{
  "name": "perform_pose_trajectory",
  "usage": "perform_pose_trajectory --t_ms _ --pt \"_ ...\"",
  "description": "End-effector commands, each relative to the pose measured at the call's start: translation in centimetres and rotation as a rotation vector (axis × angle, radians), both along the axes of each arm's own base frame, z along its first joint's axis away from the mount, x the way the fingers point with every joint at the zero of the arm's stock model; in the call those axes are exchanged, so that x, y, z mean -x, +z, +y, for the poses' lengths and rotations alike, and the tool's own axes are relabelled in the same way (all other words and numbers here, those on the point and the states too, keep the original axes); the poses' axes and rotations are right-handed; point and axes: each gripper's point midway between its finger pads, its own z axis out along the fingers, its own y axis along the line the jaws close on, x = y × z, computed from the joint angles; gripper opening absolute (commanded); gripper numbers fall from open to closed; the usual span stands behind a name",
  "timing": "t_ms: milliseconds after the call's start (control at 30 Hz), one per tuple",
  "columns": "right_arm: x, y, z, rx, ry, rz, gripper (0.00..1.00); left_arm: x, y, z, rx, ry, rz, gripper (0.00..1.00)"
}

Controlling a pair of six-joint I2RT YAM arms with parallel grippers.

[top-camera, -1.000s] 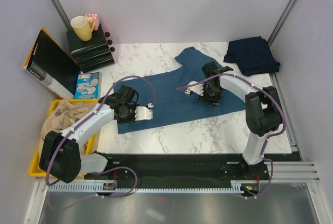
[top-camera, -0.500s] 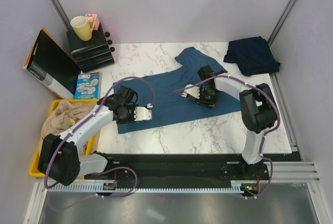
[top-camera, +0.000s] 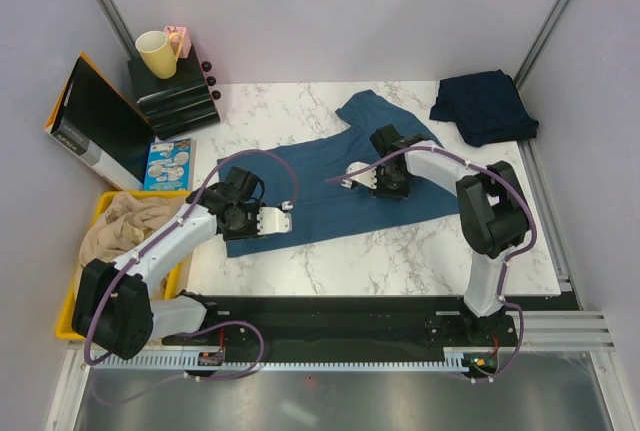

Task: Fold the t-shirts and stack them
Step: Fold the tshirt

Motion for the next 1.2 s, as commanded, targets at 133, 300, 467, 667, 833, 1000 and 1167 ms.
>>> perform_pose_trajectory --t_ms 133,300,467,667,833,1000,1167 --pt "-3.3 4.3 2.2 0.000 0.074 -0.158 0.12 -0.2 0.1 -0.1 0.012 0.021 -0.014 0.44" --pt "-4.7 4.9 2.8 0.012 0.092 -0.201 0.12 0.0 -0.1 -0.1 0.017 0.024 -0.010 0.44" --pt "-6.0 4.5 2.9 0.052 0.112 -0.231 0.12 0.1 -0.3 -0.2 0.021 0.024 -0.008 0.44" --pt "-7.6 4.1 3.8 0.080 0.143 -0.268 0.13 0.1 -0.4 -0.2 0.022 0.022 -0.006 0.44" --pt "-8.6 4.1 4.9 0.085 0.159 -0.293 0.14 0.1 -0.5 -0.2 0.021 0.020 -0.003 0.44" --pt "-10.0 4.5 5.6 0.076 0.151 -0.349 0.16 -0.1 -0.6 -0.4 0.026 0.019 0.001 0.44" --pt "-11.0 4.8 6.1 0.072 0.146 -0.396 0.26 -0.3 -0.8 -0.6 0.025 0.018 0.011 0.45"
